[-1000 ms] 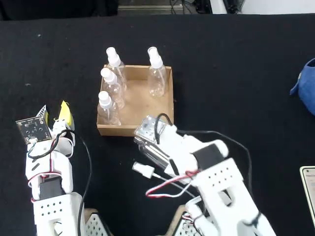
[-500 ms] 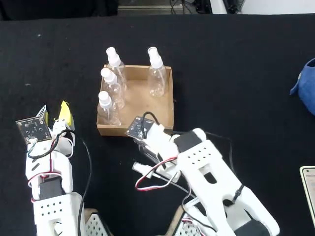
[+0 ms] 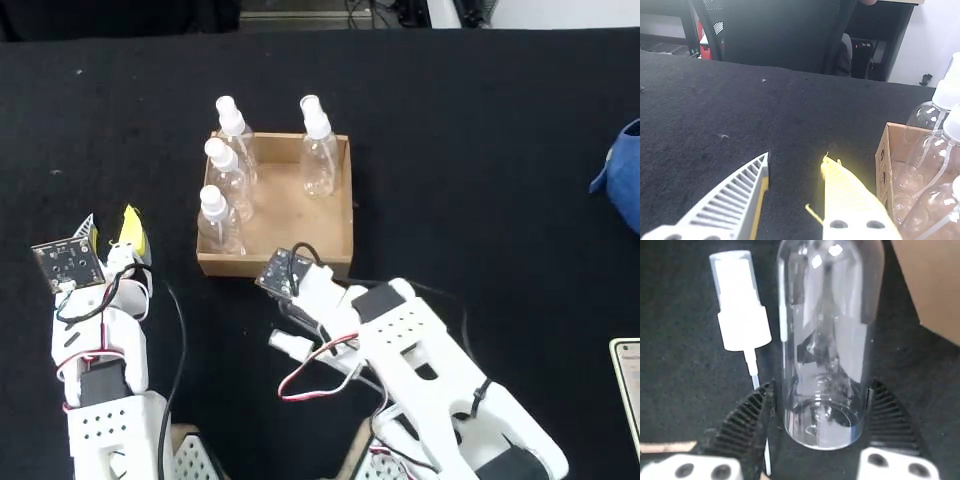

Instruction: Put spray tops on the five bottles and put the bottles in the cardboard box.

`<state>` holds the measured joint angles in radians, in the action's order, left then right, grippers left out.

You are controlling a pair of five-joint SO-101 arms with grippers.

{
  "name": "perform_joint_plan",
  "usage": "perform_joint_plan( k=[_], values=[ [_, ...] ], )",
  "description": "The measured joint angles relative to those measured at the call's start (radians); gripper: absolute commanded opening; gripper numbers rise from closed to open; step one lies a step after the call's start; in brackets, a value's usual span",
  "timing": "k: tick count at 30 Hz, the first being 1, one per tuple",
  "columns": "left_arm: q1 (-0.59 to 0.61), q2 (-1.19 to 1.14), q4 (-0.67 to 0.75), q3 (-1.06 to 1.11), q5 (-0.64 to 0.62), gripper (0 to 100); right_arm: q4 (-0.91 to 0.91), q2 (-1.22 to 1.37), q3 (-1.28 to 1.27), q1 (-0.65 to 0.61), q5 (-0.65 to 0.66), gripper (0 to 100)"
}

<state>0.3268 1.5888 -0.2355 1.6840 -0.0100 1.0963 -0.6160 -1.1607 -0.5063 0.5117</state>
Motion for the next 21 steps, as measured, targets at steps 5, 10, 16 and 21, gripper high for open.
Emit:
perform_joint_plan(
  k=[5,10,16,21],
  values=[
    [0.000,0.000,0.000,0.000,0.000,3,0.000,0.000,0.021,0.002,0.000,3.7],
    [0.023,0.000,0.000,0.000,0.000,3,0.157,0.000,0.199,0.002,0.002,3.8],
    [0.147,0.000,-0.040,-0.018,0.000,3,0.382,0.000,0.417,-0.046,0.000,3.8],
    [0.367,0.000,-0.233,-0.141,0.000,3,0.410,0.000,0.430,-0.253,-0.054,3.9]
  ],
)
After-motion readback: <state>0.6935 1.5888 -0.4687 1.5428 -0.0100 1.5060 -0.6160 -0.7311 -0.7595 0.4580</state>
